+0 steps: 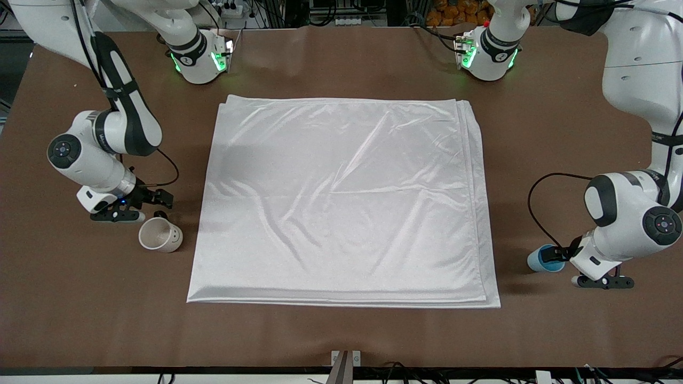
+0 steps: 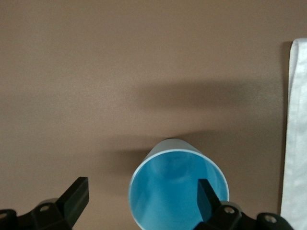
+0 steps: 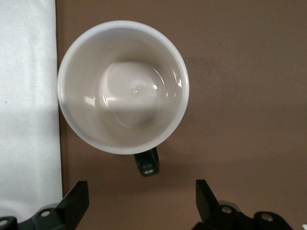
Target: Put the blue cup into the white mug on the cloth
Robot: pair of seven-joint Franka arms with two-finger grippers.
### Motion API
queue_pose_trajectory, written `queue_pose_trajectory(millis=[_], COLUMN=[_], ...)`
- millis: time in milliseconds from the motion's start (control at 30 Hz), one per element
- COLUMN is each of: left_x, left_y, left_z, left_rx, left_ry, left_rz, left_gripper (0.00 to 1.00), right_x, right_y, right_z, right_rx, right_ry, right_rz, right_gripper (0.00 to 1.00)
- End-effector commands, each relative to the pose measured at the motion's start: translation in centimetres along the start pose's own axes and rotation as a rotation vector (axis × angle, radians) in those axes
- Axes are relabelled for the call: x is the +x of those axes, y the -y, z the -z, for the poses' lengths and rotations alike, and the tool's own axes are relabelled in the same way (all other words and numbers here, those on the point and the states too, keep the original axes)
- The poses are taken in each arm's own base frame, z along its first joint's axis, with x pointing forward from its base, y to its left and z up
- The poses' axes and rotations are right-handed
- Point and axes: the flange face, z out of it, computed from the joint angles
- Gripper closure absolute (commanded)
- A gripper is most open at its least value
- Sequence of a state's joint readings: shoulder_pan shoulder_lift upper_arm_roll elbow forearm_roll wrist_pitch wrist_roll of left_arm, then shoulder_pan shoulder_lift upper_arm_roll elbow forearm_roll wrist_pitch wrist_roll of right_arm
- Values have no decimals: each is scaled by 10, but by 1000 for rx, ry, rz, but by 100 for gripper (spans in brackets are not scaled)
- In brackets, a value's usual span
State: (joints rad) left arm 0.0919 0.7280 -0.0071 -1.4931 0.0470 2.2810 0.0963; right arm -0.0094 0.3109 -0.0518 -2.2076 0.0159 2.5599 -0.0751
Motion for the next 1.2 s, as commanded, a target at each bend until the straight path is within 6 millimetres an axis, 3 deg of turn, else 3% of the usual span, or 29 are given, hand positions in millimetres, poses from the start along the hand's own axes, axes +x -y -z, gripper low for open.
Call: queue_pose_trajectory(millis=[0,133,400,800,1067,1167], left_x=[5,6,6,2,4,4], left_y=[3,3,3,10,9,6], left_z=[-9,-9,-9,-17,-5,1], left_rx=[14,14,14,28,31,29], left_ry=[-12,-25,-23,-9,-17,-7], left_rz=[-25,-24,-14,-15,-19,-21], left_gripper=[0,3,99,100,100,100], right_x=[9,17,29,39,43,45], right_y=[-4,-2,1,4,16,23], right_z=[-5,-8,-8,-8,1,10], right_rx=[0,0,0,2,7,9], right_ry=[-15,-20,-34,-45,-51,-62], right_rz=[15,22,25,22,33,36], right_gripper=[9,14,34,63,99,100])
